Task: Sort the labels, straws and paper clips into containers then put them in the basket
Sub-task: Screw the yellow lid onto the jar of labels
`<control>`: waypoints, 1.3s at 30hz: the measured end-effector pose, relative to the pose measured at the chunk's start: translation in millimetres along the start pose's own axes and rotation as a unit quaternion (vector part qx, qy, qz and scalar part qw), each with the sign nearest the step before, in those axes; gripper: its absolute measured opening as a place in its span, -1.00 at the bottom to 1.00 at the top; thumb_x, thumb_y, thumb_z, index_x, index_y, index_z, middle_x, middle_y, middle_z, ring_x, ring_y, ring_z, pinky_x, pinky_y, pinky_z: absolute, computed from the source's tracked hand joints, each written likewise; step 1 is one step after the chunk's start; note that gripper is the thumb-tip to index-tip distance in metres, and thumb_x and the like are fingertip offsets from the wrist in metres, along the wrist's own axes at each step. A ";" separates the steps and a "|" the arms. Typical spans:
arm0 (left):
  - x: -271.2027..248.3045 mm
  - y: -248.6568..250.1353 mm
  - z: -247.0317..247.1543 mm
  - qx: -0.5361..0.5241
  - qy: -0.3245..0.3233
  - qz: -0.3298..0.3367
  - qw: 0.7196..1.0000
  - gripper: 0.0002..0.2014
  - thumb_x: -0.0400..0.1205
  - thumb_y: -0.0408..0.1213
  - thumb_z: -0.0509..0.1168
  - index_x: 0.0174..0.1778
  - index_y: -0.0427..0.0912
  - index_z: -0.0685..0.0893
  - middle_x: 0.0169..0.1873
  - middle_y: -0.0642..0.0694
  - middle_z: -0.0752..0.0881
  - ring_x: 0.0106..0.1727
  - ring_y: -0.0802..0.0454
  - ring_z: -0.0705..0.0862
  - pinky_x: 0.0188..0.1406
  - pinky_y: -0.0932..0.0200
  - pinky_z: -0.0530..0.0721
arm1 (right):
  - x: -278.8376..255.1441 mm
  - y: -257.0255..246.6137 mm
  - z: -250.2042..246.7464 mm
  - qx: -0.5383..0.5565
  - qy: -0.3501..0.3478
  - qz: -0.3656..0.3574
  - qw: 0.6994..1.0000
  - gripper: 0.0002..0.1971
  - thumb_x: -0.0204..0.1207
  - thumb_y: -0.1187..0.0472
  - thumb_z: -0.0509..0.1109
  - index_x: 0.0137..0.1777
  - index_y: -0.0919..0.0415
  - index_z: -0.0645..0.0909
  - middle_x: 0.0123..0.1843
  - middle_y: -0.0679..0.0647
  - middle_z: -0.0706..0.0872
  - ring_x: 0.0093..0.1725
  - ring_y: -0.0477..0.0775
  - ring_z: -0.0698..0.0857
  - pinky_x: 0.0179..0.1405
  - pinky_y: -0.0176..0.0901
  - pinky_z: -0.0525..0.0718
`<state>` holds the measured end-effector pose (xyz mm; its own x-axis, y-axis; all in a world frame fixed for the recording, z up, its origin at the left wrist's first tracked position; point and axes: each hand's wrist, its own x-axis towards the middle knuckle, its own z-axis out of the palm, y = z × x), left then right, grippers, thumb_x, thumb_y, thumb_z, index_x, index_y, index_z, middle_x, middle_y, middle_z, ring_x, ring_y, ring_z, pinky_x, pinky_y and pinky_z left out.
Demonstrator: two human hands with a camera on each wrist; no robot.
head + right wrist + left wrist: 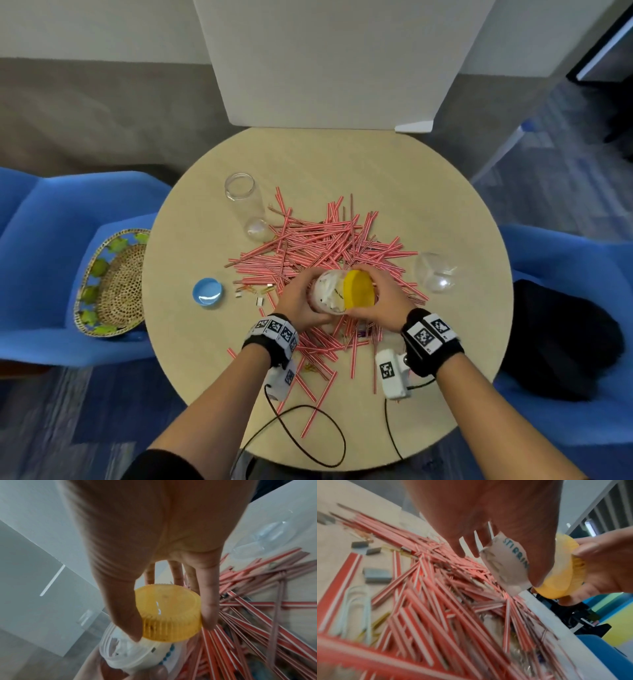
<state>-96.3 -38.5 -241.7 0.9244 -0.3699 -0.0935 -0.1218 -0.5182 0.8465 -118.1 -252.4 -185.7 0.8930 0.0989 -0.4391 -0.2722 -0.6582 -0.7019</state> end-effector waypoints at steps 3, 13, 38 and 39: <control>1.3 14.5 -11.7 -0.039 -0.006 0.016 0.999 -0.20 0.16 -0.08 0.71 0.32 0.04 0.55 0.13 0.15 0.66 0.16 0.22 0.64 0.07 0.20 0.71 | -5.8 -7.6 -19.2 -0.013 -0.015 -0.052 0.998 -0.09 0.06 -0.11 0.75 0.42 -0.45 0.37 0.40 -0.02 0.46 0.36 0.07 0.52 0.37 0.23 0.58; -7.3 48.8 -51.0 -0.095 -0.050 0.009 0.994 -0.13 0.21 0.09 0.68 0.46 0.18 0.50 0.19 0.08 0.62 0.16 0.15 0.66 0.05 0.14 0.73 | -13.0 -49.4 -55.0 -0.011 -0.072 -0.203 0.976 -0.11 0.22 0.00 0.73 0.53 -0.36 0.37 0.45 -0.19 0.43 0.44 -0.15 0.48 0.13 -0.13 0.77; -16.5 72.4 -24.1 -0.350 0.006 -0.055 0.935 -0.23 0.08 -0.28 0.76 0.14 -0.21 0.51 0.14 -0.26 0.66 0.17 -0.32 0.70 0.07 -0.39 0.71 | -9.5 -49.4 -81.3 0.052 -0.146 -0.140 0.978 -0.24 0.20 -0.07 0.70 0.42 -0.33 0.48 0.43 -0.11 0.50 0.35 0.02 0.61 0.25 0.06 0.73; -17.2 71.0 -24.3 -0.380 -0.002 -0.060 0.923 -0.23 0.10 -0.29 0.76 0.15 -0.23 0.51 0.16 -0.33 0.64 0.20 -0.39 0.67 0.10 -0.44 0.68 | -9.9 -49.9 -80.5 0.066 -0.144 -0.155 0.975 -0.23 0.18 -0.09 0.69 0.43 -0.32 0.49 0.45 -0.12 0.50 0.38 0.01 0.59 0.28 0.08 0.71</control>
<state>-112.0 -50.2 -167.2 0.9133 -0.3480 -0.2117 0.2721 0.1343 0.9529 -84.5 -280.6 -101.2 0.8077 0.4949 -0.3205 -0.0661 -0.4641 -0.8833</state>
